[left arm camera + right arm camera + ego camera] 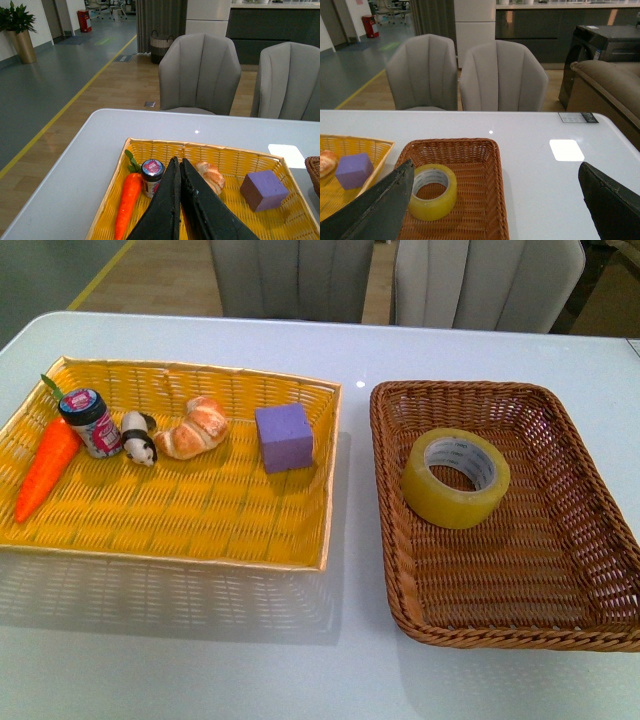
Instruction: Move tape to another basket
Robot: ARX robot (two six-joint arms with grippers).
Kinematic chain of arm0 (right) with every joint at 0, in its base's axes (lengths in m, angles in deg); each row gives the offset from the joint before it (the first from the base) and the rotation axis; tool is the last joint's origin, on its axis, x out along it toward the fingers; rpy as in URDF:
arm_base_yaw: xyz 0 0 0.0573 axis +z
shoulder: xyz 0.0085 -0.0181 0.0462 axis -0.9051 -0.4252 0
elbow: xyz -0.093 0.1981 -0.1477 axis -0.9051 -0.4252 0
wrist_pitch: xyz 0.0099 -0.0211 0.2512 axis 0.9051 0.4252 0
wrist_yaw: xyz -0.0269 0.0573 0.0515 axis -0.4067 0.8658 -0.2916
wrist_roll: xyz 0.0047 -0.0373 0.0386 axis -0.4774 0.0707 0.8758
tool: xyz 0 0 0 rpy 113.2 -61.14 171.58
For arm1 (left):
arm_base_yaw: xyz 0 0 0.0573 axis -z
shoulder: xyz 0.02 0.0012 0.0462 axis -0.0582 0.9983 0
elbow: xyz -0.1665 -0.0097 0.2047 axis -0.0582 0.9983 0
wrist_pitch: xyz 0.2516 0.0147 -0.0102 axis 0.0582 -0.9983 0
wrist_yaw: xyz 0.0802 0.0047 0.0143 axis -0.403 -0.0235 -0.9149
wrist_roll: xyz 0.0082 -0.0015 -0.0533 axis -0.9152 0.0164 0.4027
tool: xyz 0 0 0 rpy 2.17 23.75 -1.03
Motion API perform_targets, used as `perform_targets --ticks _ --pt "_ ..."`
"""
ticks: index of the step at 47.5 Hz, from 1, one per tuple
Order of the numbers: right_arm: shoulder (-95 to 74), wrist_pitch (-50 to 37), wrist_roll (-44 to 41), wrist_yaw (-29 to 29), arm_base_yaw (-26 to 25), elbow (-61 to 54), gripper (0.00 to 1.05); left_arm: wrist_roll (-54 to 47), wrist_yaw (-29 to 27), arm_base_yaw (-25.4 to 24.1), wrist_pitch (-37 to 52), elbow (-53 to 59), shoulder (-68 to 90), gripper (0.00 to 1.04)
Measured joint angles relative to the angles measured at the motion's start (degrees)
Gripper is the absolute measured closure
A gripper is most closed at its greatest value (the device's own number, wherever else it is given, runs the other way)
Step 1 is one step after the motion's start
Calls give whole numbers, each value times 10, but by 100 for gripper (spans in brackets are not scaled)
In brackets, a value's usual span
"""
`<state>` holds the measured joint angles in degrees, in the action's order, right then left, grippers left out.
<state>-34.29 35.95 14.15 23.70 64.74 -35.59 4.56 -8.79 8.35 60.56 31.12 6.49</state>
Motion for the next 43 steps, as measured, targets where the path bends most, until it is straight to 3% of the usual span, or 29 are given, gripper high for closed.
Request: perform_targets --ticks 3,8,43 --pt "0 0 0 0 0 0 9 -1 40 -30 -25 8 -33 103" --pt "0 0 0 0 0 0 9 0 44 -47 -61 15 -78 103" --pt "0 0 0 0 0 0 9 0 48 -48 -310 28 -355 103"
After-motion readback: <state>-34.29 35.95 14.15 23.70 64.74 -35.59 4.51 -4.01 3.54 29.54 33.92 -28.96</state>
